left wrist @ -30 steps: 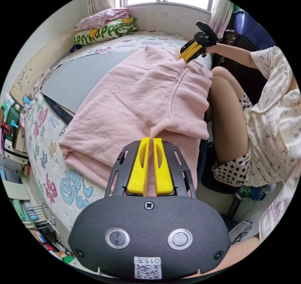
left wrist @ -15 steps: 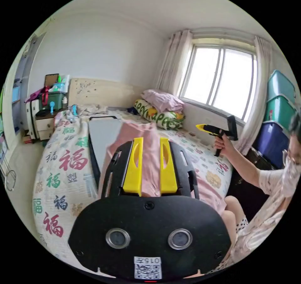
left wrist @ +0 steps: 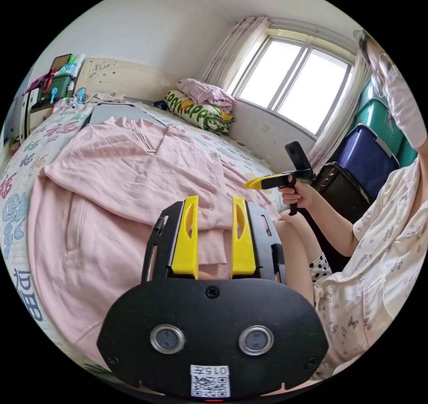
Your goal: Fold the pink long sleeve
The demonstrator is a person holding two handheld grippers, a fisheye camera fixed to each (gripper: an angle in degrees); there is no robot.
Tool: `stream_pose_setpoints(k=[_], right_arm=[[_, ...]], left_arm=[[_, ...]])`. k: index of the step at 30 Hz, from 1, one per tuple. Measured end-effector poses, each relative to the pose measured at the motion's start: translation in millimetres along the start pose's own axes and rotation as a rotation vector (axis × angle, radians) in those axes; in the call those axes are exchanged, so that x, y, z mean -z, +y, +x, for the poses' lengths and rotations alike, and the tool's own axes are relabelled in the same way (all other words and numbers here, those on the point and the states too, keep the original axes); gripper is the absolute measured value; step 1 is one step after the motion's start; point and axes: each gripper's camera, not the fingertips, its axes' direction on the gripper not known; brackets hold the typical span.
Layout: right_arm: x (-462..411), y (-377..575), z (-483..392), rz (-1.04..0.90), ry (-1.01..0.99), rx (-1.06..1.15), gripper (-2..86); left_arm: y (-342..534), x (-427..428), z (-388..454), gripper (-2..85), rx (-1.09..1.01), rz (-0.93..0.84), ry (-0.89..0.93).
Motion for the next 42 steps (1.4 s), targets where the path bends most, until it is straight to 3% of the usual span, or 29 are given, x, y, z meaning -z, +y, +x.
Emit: stream_pose_setpoints(k=[5,9,13,18,24,33,36,42], right_arm=[[16.5,-46.9,12.8,-0.132,0.014,0.028,8.6],[68.9,-74.9,37.4,-0.172,-0.009,0.021,2.5],[164.6,-86.7,49.0,-0.012,-0.211,0.039,1.0],[224.8,-114.4,58.0,0.080,-0.356,0.092,0.6],[261.6,-125.0,96.1,0.169,-0.490,0.137,0.6],[307.9,-74.1,256.3,0.295,-0.735,-0.042,1.6],[343.3,-56.7,285.9,0.386,-0.672,-0.053,3.5],[342.1,-46.3,289.8,0.320,-0.623,0.057,7.3]], left_arm=[[2.7,-14.9,43.6,12.4,-0.033,-0.045,-0.015],[-0.3,-18.3,72.8,13.9,-0.076,-0.062,-0.069],[1.3,-13.7,98.7,15.7,-0.074,-0.067,-0.104],[6.2,16.0,131.0,16.1,-0.078,0.017,-0.311],[20.7,61.5,121.9,8.7,0.015,0.107,-0.432],[55.2,85.2,84.7,6.6,0.168,0.135,-0.378],[63.1,92.8,71.4,6.2,0.214,0.142,-0.346],[81.0,105.6,51.8,5.3,0.249,0.200,-0.127]])
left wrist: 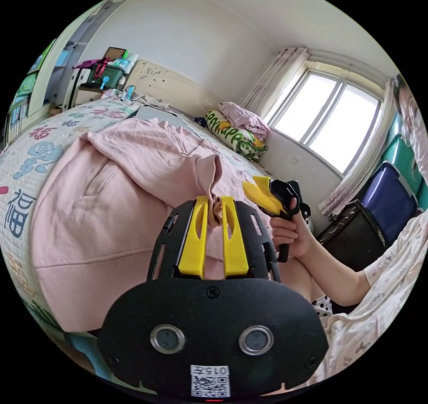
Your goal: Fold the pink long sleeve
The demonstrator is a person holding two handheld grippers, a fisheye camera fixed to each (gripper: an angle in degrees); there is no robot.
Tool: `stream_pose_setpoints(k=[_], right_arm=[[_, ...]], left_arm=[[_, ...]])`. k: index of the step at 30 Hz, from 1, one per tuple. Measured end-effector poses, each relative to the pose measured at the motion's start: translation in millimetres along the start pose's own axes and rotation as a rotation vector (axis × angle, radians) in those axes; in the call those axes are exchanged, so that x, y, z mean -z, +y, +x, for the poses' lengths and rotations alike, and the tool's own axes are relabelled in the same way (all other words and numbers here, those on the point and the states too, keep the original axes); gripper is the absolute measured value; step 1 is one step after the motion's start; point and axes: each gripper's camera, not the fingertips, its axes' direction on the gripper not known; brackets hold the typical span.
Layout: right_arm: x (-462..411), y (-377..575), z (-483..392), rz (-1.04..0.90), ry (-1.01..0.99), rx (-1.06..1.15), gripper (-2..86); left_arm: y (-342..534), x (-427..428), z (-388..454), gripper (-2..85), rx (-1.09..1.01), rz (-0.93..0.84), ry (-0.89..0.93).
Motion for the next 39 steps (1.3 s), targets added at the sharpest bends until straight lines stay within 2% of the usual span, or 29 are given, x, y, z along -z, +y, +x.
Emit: stream_pose_setpoints(k=[7,16,19,23,33,39], right_arm=[[-32.1,34.5,-6.7,-0.136,0.201,0.181,8.8],[-51.2,93.2,35.1,-0.174,0.284,0.226,10.2],[-56.1,111.5,55.3,-0.183,0.282,0.224,10.2],[-58.8,134.1,78.3,-0.170,0.303,0.225,10.3],[-92.5,216.2,98.7,-0.101,0.540,0.383,12.2],[-153.5,243.9,134.3,-0.232,0.617,0.439,11.2]], left_arm=[[12.3,11.8,-13.1,4.7,0.046,0.034,0.089],[34.3,24.4,-61.8,3.7,0.212,0.089,0.187],[27.2,30.1,-70.4,5.6,0.206,0.116,0.192],[13.0,15.1,-67.6,6.7,0.141,0.068,0.144],[34.3,-13.2,-73.0,2.9,0.218,0.078,0.160],[46.1,-17.0,-67.1,3.4,0.229,0.090,0.182]])
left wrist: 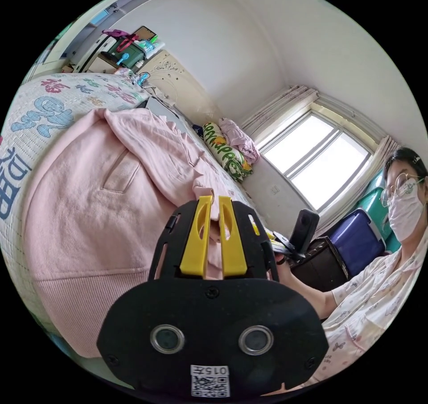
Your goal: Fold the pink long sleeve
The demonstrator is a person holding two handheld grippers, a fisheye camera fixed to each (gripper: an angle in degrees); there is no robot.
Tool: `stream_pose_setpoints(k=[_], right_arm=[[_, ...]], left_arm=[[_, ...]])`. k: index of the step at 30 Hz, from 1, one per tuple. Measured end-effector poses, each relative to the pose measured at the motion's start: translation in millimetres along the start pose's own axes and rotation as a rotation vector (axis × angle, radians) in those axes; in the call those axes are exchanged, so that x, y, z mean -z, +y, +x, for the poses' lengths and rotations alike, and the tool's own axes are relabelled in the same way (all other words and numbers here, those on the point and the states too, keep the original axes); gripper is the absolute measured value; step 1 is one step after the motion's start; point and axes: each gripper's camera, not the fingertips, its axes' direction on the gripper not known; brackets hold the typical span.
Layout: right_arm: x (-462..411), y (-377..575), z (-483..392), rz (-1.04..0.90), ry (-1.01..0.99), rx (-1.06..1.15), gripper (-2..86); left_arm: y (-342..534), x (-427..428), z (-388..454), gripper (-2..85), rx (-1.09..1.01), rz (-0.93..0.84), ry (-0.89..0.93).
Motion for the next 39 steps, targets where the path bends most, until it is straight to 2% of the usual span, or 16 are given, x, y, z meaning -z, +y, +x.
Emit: stream_pose_setpoints(k=[4,9,12,17,19,24,28,31,33,36,39], right_arm=[[-15.9,24.9,8.6,-0.018,0.087,-0.042,1.2],[-10.7,60.6,31.5,-0.019,-0.104,-0.087,-0.6],[-19.9,75.1,40.4,-0.044,-0.148,-0.126,-0.6],[-18.6,85.7,28.8,0.003,-0.121,-0.082,1.2],[-16.5,93.2,19.5,0.018,-0.095,-0.076,5.3],[-17.5,100.3,-1.3,-0.003,-0.050,-0.059,10.1],[-38.5,95.2,-35.2,-0.109,-0.111,0.029,12.6],[-57.8,90.9,-70.8,-0.203,-0.001,0.121,13.1],[-62.7,88.6,-94.1,-0.212,0.084,0.180,12.0],[-68.3,84.8,-133.4,-0.225,0.233,0.292,10.0],[-63.3,67.3,-153.9,-0.230,0.281,0.288,8.4]], left_arm=[[3.1,1.0,5.5,7.2,-0.007,0.006,-0.063],[16.4,-0.6,3.3,9.2,0.016,-0.020,-0.139],[24.9,-7.3,6.8,10.2,0.007,-0.050,-0.183],[32.6,-21.0,11.5,11.4,0.014,-0.048,-0.238],[32.4,-24.8,11.1,10.6,0.026,-0.057,-0.237],[31.1,-34.2,15.6,1.9,-0.016,-0.125,-0.151],[26.9,22.5,31.9,0.4,-0.063,0.062,-0.151],[23.3,85.7,29.5,0.7,-0.043,0.213,-0.262],[24.1,122.7,10.9,2.5,-0.005,0.251,-0.335],[31.9,136.0,-20.3,7.0,0.067,0.208,-0.353],[55.5,131.4,-49.8,10.2,0.123,0.121,-0.329]])
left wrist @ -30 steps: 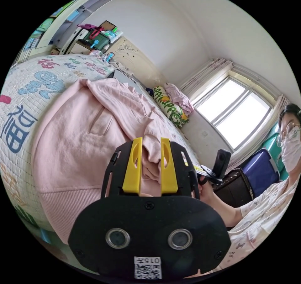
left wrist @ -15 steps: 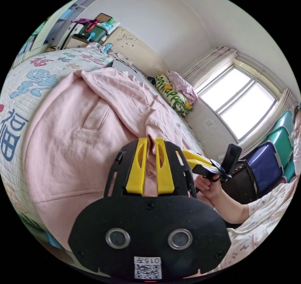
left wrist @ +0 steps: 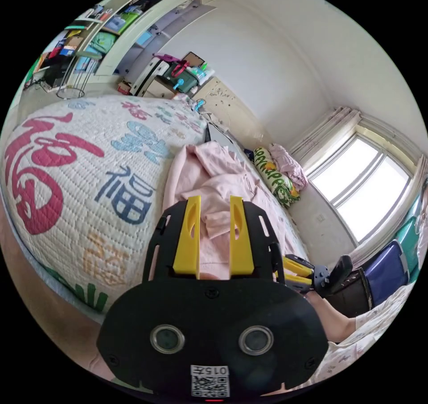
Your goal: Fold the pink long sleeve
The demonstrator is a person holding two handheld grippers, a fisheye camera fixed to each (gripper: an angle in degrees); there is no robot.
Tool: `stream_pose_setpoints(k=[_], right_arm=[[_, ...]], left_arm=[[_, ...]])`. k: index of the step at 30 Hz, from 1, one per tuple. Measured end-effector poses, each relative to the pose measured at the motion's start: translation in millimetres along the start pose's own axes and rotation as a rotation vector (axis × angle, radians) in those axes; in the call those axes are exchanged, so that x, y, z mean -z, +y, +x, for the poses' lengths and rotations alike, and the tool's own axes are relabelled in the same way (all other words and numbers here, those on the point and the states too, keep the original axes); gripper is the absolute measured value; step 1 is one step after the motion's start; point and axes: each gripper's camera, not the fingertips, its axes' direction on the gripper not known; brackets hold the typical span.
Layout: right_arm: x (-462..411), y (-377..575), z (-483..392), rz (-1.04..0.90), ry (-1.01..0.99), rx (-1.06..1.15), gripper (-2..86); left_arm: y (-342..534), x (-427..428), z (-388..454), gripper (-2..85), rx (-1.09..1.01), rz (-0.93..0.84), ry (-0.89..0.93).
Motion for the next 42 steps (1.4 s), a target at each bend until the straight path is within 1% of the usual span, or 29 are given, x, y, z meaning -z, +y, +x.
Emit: stream_pose_setpoints(k=[2,6,8,13,16,19,23,28,30,34,36,38,42], right_arm=[[15.0,-12.1,11.9,0.014,-0.027,-0.065,6.3],[58.9,-28.1,70.9,0.096,-0.184,-0.292,4.8],[78.5,-30.5,97.7,0.150,-0.233,-0.408,4.7],[121.8,-21.2,173.5,0.320,-0.470,-0.756,4.4],[147.7,-21.1,192.9,0.392,-0.521,-0.874,4.3],[172.3,-34.3,197.7,0.427,-0.539,-0.932,4.2],[194.7,-65.7,193.5,0.434,-0.560,-0.952,4.2],[222.8,-116.0,181.6,0.432,-0.593,-0.958,4.4],[230.8,-130.9,176.1,0.438,-0.605,-0.964,4.4],[245.8,-169.2,160.4,0.450,-0.618,-0.968,4.3],[249.1,-186.3,152.2,0.453,-0.627,-0.969,4.4],[251.2,-203.1,143.3,0.456,-0.632,-0.973,4.4],[251.2,-245.6,120.1,0.462,-0.642,-0.969,4.3]], left_arm=[[9.3,-3.7,-6.2,10.7,0.012,-0.008,0.003],[12.6,-10.7,-16.2,11.1,0.028,-0.031,0.040],[12.5,-13.4,-18.2,11.2,0.027,-0.052,0.043],[18.3,-9.7,-24.5,11.3,0.032,-0.055,0.048],[24.1,-2.0,-28.1,11.2,0.053,-0.035,0.051],[30.9,6.4,-29.3,11.6,0.064,-0.008,0.009],[28.1,10.8,-21.0,13.2,0.043,0.012,-0.050],[22.1,-2.8,5.0,15.5,-0.053,-0.076,-0.156],[20.8,-9.2,12.8,16.5,-0.063,-0.122,-0.130],[14.8,-9.2,3.9,16.1,-0.002,-0.107,-0.121],[7.8,-8.6,-10.7,14.9,0.060,-0.097,-0.030],[7.0,-8.2,-15.8,13.6,0.074,-0.081,0.029],[3.0,-14.1,-15.1,10.5,0.067,-0.087,0.005]])
